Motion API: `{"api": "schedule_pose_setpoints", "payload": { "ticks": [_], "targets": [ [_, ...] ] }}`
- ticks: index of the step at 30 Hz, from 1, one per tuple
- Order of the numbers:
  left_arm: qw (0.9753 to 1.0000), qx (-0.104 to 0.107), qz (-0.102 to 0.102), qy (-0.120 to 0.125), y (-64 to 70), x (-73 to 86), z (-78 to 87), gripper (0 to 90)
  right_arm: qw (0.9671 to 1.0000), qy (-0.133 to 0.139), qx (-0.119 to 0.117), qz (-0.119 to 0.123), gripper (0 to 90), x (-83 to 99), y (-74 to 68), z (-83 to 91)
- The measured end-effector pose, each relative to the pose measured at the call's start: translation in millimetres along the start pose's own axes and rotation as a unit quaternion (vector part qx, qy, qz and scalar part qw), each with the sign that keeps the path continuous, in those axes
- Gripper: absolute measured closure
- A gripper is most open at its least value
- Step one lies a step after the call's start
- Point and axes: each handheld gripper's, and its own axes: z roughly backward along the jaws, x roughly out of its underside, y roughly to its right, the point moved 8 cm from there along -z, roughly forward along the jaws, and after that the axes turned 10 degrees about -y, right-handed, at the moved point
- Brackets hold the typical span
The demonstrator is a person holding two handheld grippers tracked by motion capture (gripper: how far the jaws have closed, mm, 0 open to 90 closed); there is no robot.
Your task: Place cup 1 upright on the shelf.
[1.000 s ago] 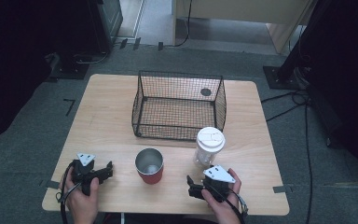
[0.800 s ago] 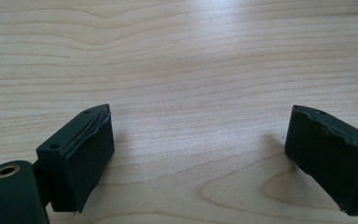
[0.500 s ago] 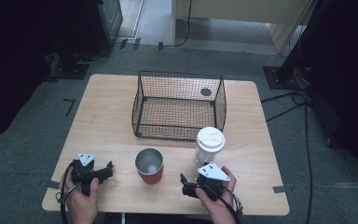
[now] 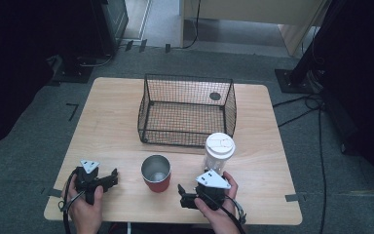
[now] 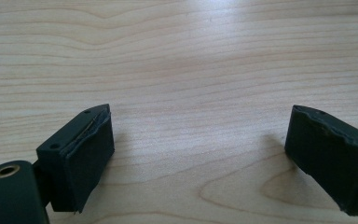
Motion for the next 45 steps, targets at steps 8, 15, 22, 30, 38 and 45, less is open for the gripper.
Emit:
{"api": "schedule_pose_setpoints", "payload": {
  "ticks": [8,15,22,30,38,45],
  "targets": [
    [1.0,0.0,0.001,0.001,0.1,-0.1,-0.1,8.7,0.9997,0.006,-0.019,0.014,1.9,-6.8,-16.3,-2.6],
    [1.0,0.0,0.001,0.001,0.2,-0.1,-0.1,8.7,0.9981,0.012,-0.05,0.034,0.8,-12.3,-37.3,-6.5],
    [1.0,0.0,0.001,0.001,0.2,-0.1,-0.1,8.7,0.9966,0.018,-0.063,0.05,0.3,-18.8,-53.4,-9.1],
    [1.0,0.0,0.001,0.001,0.2,-0.1,-0.1,8.7,0.9957,0.017,-0.069,0.059,0.0,-24.6,-65.6,-15.1],
    [1.0,0.0,0.001,0.001,0.1,-0.1,-0.1,8.7,0.9955,0.017,-0.07,0.062,0.0,-32.6,-74.1,-20.7],
    [1.0,0.0,0.001,0.001,0.1,-0.1,-0.1,8.7,0.9959,0.017,-0.062,0.064,0.0,-39.7,-79.1,-28.2]
  ]
}}
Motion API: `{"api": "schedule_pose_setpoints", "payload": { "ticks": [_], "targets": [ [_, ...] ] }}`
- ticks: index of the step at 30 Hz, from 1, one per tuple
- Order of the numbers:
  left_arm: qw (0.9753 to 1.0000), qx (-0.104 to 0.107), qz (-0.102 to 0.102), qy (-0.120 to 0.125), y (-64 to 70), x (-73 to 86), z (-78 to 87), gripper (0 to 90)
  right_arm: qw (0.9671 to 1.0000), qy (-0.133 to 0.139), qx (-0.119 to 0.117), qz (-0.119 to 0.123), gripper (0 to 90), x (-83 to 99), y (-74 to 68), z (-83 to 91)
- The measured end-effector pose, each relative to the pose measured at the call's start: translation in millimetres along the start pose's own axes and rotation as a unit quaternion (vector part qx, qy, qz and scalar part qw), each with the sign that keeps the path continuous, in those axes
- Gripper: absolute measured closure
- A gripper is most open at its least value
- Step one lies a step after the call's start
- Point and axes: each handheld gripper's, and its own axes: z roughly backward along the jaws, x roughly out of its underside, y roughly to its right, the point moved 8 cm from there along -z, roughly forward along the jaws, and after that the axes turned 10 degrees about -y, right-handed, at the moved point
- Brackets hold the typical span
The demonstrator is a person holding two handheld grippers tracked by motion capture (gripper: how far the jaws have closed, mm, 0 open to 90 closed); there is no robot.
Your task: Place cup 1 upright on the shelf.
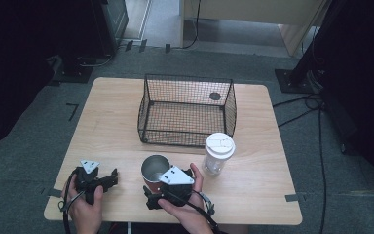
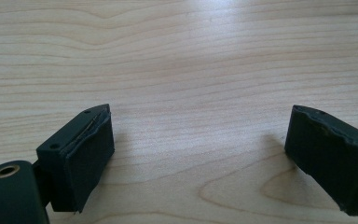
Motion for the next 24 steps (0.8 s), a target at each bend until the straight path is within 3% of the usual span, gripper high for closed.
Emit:
{"api": "schedule_pose_setpoints", "payload": {
  "ticks": [8,20,24],
  "targets": [
    [1.0,0.0,0.0,0.0,0.0,0.0,0.0,8.7,0.9999,-0.01,0.01,-0.005,0.0,-3.2,1.5,-11.2],
    [1.0,0.0,0.0,0.0,0.0,0.0,0.0,8.7,0.9994,-0.004,0.034,-0.007,0.0,-11.1,1.0,-21.8],
    [1.0,0.0,0.0,0.0,0.0,0.0,0.0,8.7,0.9993,0.002,0.033,-0.019,0.0,-14.5,0.9,-23.0]
  ]
}}
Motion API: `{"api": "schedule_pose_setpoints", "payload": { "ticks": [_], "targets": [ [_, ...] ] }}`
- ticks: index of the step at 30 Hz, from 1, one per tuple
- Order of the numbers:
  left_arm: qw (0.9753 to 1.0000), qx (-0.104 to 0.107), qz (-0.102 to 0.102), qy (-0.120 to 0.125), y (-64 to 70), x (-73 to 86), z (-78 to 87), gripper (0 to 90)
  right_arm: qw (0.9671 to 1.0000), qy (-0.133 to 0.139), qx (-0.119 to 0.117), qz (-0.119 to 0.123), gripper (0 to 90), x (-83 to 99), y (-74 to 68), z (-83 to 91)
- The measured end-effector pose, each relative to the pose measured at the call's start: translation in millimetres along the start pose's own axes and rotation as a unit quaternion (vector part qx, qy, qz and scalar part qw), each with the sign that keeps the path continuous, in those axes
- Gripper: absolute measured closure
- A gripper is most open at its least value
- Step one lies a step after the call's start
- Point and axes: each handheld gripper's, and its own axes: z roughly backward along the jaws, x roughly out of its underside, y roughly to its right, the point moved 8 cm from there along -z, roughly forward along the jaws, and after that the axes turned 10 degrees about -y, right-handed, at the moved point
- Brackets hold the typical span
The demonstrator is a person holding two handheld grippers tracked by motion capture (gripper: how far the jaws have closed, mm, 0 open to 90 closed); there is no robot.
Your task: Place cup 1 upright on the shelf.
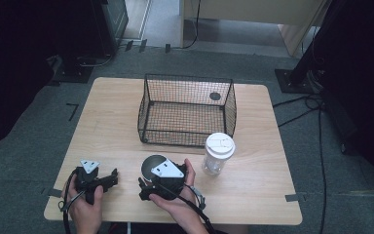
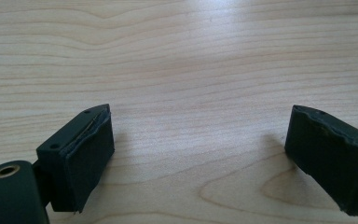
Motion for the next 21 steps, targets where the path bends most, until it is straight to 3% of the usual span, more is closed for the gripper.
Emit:
{"api": "schedule_pose_setpoints", "payload": {
  "ticks": [5,15,21],
  "targets": [
    [1.0,0.0,0.0,0.0,0.0,0.0,0.0,8.7,0.9999,0.01,0.011,-0.008,5.5,-2.2,1.3,1.2],
    [1.0,0.0,0.0,0.0,0.0,0.0,0.0,8.7,0.9999,0.01,0.007,0.007,6.8,-2.8,1.7,1.0],
    [1.0,0.0,0.0,0.0,0.0,0.0,0.1,8.7,0.9999,0.011,0.009,-0.002,6.9,-4.7,4.0,1.6]
  ]
}}
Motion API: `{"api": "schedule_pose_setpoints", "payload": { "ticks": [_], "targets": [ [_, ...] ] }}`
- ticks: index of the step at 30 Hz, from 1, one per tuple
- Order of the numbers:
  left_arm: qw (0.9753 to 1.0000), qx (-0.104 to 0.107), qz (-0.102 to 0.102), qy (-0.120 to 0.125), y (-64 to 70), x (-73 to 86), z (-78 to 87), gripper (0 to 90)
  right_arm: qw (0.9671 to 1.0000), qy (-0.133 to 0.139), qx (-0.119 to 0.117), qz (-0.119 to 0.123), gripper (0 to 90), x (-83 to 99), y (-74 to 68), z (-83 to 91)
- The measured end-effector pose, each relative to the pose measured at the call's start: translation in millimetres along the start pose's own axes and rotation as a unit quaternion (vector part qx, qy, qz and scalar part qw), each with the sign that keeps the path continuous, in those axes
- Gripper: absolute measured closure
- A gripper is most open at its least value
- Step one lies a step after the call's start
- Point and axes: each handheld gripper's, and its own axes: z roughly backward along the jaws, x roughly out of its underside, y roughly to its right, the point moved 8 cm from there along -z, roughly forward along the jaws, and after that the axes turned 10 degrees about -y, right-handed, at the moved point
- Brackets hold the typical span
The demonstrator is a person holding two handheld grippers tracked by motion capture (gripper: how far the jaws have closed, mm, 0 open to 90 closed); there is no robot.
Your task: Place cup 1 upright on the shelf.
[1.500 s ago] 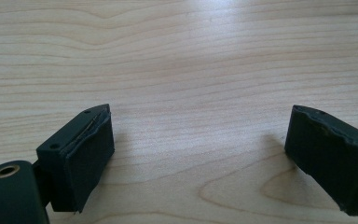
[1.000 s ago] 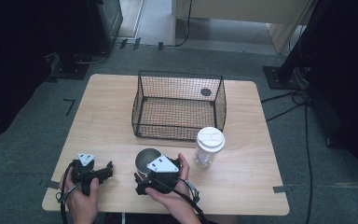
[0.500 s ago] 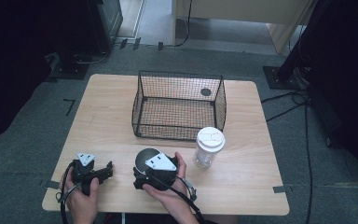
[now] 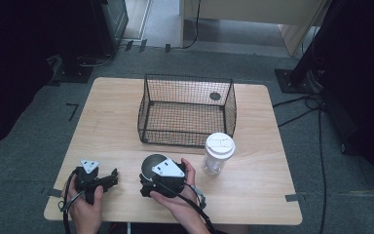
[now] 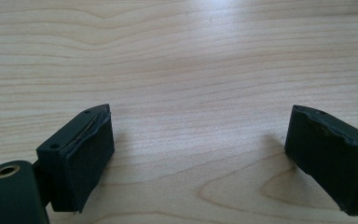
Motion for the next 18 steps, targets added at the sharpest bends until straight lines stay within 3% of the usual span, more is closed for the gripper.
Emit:
{"api": "schedule_pose_setpoints", "payload": {
  "ticks": [18],
  "targets": [
    [1.0,0.0,0.0,0.0,0.1,0.0,0.0,8.7,0.9996,0.023,0.008,0.016,6.9,-21.8,-1.0,11.2]
  ]
}}
